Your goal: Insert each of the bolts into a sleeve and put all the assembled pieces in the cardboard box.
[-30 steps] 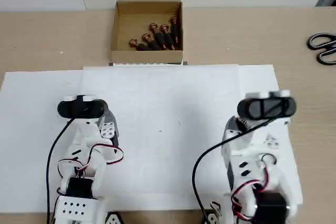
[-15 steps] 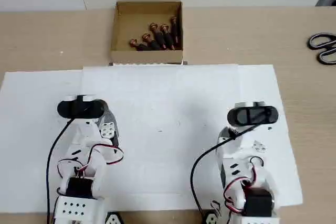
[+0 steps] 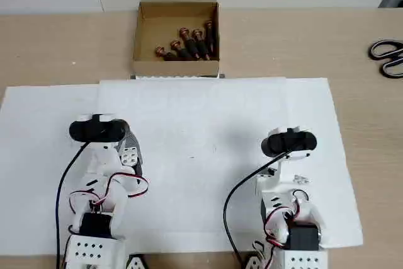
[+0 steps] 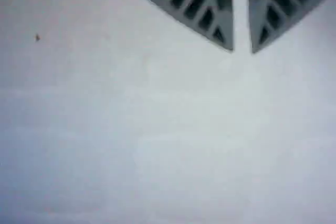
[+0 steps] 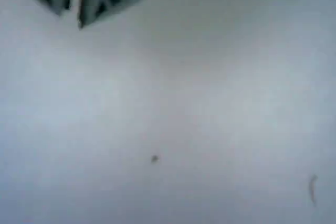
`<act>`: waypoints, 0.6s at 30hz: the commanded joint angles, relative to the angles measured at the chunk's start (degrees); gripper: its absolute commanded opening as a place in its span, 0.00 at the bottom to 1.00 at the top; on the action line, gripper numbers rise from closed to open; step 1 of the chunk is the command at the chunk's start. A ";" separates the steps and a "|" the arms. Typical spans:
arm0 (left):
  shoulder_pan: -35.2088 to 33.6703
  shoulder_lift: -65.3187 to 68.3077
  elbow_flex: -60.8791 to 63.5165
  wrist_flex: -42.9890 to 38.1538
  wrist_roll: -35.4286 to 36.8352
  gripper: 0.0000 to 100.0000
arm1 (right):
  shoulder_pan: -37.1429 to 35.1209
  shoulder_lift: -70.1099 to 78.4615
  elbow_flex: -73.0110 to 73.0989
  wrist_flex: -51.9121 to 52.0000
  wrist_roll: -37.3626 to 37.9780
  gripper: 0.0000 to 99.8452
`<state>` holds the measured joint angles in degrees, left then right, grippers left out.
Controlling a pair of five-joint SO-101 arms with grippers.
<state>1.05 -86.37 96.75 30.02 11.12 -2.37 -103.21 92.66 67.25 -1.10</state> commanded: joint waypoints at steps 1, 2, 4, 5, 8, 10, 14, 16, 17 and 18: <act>0.00 -0.44 -0.31 -1.32 0.00 0.01 | 0.57 -0.75 -0.26 -1.27 0.35 0.00; 0.00 -0.44 -0.31 -1.32 0.00 0.01 | 0.57 -0.75 -0.26 -1.27 0.35 0.00; 0.00 -0.44 -0.31 -1.32 0.00 0.01 | 0.40 -0.75 -0.26 -1.27 0.44 0.00; 0.00 -0.44 -0.31 -1.32 0.00 0.01 | 0.57 -0.75 -0.26 -1.27 0.35 0.00; 0.00 -0.44 -0.31 -1.32 0.00 0.01 | 0.66 -0.75 -0.26 -1.27 0.62 0.00; 0.00 -0.44 -0.31 -1.32 0.00 0.01 | 0.66 -0.75 -0.26 -1.27 0.44 0.00; 0.00 -0.44 -0.31 -1.32 0.00 0.01 | 0.57 -0.75 -0.26 -1.27 0.62 0.00; 0.00 -0.44 -0.31 -1.32 0.00 0.01 | 0.57 -0.75 -0.26 -1.27 0.62 0.00; 0.00 -0.44 -0.31 -1.32 0.00 0.01 | 0.57 -0.75 -0.26 -1.27 0.62 0.00; 0.00 -0.44 -0.31 -1.32 0.00 0.01 | 0.57 -0.75 -0.26 -1.27 0.62 0.00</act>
<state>1.05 -86.37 96.75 30.02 11.12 -2.20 -103.21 92.75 67.25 -1.10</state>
